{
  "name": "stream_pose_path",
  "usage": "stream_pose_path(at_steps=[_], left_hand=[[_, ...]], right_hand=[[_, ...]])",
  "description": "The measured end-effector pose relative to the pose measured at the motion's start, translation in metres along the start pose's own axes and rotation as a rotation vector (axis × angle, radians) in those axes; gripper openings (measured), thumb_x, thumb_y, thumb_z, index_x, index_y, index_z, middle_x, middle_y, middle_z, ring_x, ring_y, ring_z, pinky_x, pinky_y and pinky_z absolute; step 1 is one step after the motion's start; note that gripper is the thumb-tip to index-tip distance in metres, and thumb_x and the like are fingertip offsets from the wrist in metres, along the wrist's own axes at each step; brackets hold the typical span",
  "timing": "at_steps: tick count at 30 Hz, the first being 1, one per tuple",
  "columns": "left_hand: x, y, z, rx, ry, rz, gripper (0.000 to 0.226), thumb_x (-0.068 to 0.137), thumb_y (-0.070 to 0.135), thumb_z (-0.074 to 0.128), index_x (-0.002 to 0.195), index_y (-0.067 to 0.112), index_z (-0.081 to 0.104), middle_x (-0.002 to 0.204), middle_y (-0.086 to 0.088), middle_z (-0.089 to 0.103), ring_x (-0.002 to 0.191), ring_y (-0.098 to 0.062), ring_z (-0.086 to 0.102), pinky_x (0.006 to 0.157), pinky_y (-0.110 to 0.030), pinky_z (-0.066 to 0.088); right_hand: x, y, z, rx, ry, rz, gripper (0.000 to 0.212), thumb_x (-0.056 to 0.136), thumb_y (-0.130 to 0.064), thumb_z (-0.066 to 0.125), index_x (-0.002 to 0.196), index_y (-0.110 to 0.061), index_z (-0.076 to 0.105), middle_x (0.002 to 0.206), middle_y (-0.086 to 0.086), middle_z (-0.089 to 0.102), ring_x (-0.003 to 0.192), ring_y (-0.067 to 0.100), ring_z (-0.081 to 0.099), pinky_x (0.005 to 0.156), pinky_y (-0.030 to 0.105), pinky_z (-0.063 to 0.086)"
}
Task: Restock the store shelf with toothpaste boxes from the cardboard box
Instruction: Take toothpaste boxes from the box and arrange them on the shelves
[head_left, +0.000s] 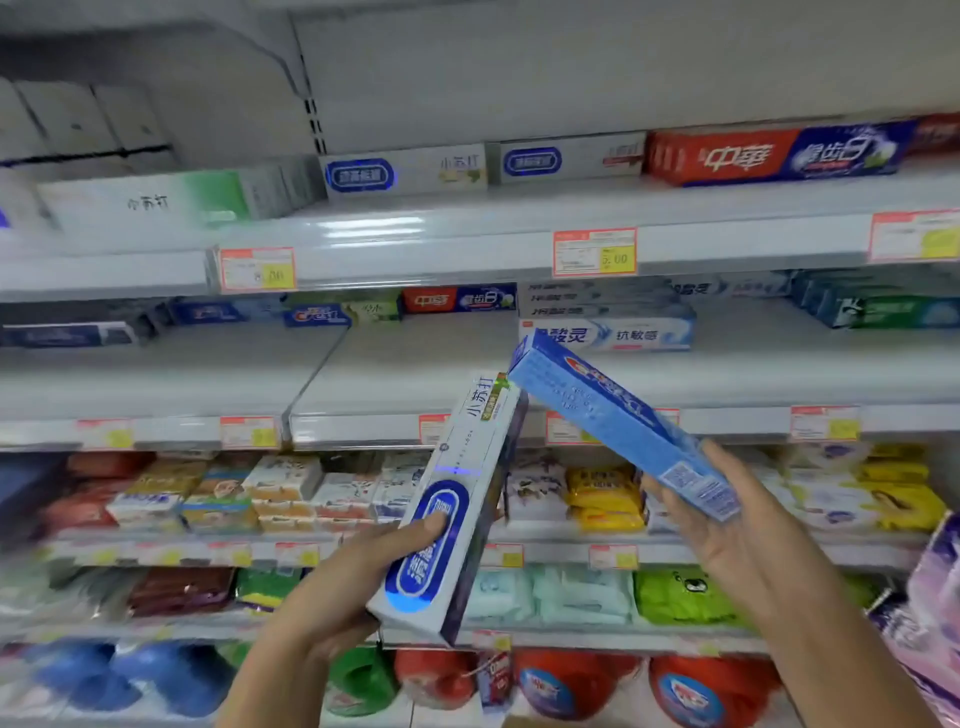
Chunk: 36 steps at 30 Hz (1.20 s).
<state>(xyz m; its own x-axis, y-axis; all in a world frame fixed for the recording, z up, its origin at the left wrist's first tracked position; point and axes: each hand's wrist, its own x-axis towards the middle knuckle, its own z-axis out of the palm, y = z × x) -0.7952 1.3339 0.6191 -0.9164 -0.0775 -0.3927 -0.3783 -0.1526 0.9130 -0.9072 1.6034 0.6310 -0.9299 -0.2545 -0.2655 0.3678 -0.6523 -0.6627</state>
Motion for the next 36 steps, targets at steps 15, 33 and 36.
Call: stream_pose_path(at_steps=[15,33,36], left_hand=[[-0.04,0.016,-0.134,-0.284,0.275,0.125,0.028,0.071,0.029,0.064,0.091,0.01,0.069,0.08,-0.009,0.074,0.06,-0.018,0.069,0.06,-0.03,0.056],[-0.028,0.06,-0.423,-0.155,0.501,0.25,0.014,0.09,0.025,0.055,0.091,0.014,0.064,0.072,-0.002,0.073,0.06,-0.014,0.066,0.071,-0.034,0.048],[-0.022,0.067,-0.445,-0.164,0.477,0.253,0.018,0.089,0.028,0.057,0.095,0.013,0.064,0.076,-0.005,0.073,0.066,-0.019,0.066,0.08,-0.042,0.05]], right_hand=[[0.051,0.073,0.136,-0.235,-0.177,-0.192,0.01,0.087,0.0,0.058,0.094,-0.006,0.055,0.103,0.012,0.065,0.084,0.019,0.072,0.068,0.027,0.058],[0.222,0.272,0.386,-1.692,-0.303,-0.535,0.048,0.073,-0.024,0.08,0.116,-0.015,0.062,0.116,0.003,0.062,0.101,0.017,0.056,0.082,0.027,0.045],[0.233,0.29,0.402,-1.762,-0.296,-0.582,0.043,0.076,-0.02,0.078,0.116,-0.011,0.063,0.116,0.005,0.063,0.098,0.015,0.056,0.076,0.021,0.038]])
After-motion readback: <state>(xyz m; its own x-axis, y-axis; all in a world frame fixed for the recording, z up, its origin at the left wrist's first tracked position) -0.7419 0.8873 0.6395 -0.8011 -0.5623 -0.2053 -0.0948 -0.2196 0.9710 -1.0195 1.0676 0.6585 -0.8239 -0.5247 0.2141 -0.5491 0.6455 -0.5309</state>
